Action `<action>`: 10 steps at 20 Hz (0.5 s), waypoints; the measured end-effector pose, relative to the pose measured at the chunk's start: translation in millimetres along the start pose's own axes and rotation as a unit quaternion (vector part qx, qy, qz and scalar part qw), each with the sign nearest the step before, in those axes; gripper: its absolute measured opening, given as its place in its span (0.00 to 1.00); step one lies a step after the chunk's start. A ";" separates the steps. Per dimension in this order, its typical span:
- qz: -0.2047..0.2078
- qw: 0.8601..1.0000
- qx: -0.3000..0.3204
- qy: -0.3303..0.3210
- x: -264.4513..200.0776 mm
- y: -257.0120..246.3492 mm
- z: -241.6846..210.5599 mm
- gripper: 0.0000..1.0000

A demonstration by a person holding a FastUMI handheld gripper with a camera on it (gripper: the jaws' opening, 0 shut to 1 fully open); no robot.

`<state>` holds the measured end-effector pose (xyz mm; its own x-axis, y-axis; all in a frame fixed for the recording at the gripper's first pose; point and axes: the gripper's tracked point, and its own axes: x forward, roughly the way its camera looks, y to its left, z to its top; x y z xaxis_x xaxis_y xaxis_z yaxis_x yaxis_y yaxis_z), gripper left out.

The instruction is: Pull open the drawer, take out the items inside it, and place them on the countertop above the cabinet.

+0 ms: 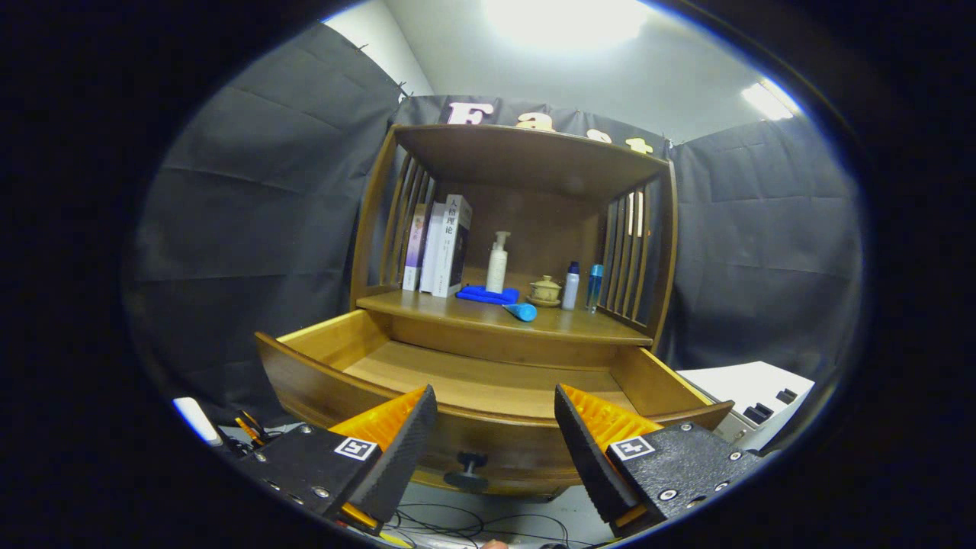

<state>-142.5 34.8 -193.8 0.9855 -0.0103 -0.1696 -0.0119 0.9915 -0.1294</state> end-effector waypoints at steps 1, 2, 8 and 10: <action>-0.001 1.000 0.007 0.006 1.0 1.5 -7.2 0.95; 0.004 1.000 0.016 0.012 3.5 4.4 -15.2 0.95; 0.001 0.999 0.018 0.040 11.8 7.4 -53.6 0.95; -0.008 0.999 0.004 0.043 14.6 4.1 -60.3 0.95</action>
<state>-138.4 30.9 -255.8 0.9671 -0.0367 -0.2516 0.0053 0.9923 -0.1241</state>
